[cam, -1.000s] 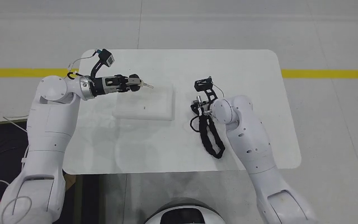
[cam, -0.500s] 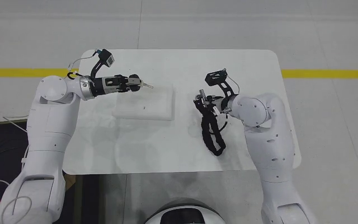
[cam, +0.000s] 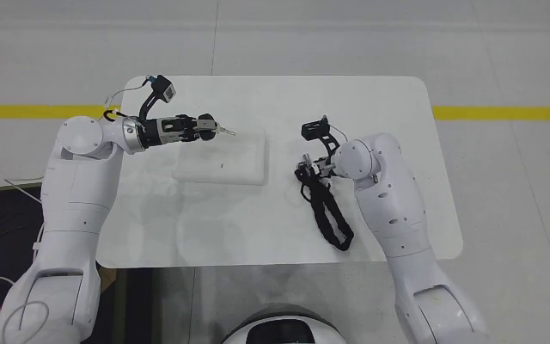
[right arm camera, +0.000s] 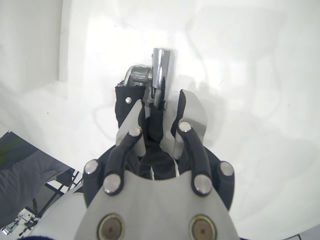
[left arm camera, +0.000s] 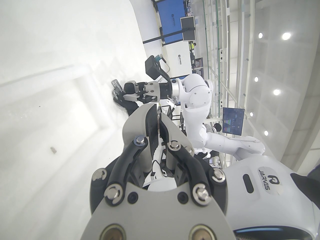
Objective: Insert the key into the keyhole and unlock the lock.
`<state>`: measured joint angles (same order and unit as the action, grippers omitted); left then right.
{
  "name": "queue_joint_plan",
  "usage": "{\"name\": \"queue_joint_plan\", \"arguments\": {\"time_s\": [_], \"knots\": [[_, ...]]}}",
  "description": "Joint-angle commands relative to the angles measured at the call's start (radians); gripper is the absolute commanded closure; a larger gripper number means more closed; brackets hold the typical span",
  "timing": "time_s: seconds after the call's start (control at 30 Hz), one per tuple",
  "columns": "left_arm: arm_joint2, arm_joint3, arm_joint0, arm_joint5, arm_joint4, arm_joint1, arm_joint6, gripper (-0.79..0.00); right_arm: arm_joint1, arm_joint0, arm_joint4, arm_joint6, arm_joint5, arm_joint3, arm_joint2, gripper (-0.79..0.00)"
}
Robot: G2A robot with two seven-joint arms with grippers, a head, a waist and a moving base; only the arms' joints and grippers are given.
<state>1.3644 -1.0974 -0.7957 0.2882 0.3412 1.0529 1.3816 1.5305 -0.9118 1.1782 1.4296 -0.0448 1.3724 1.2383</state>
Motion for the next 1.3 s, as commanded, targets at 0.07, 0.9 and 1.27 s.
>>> {"name": "queue_joint_plan", "arguments": {"time_s": [0.07, 0.9, 1.27], "knots": [[0.0, 0.0, 0.0, 0.0, 0.0, 0.0, 0.0, 0.0, 0.0, 0.006, -0.004, 0.043, -0.013, 0.004, 0.014, -0.262], [0.0, 0.0, 0.0, 0.0, 0.0, 0.0, 0.0, 0.0, 0.009, 0.028, -0.113, 0.083, -0.08, 0.049, 0.116, 0.0], [0.0, 0.0, 0.0, 0.0, 0.0, 0.0, 0.0, 0.0, -0.012, -0.022, -0.243, 0.097, -0.126, 0.201, 0.2, 0.0]]}}
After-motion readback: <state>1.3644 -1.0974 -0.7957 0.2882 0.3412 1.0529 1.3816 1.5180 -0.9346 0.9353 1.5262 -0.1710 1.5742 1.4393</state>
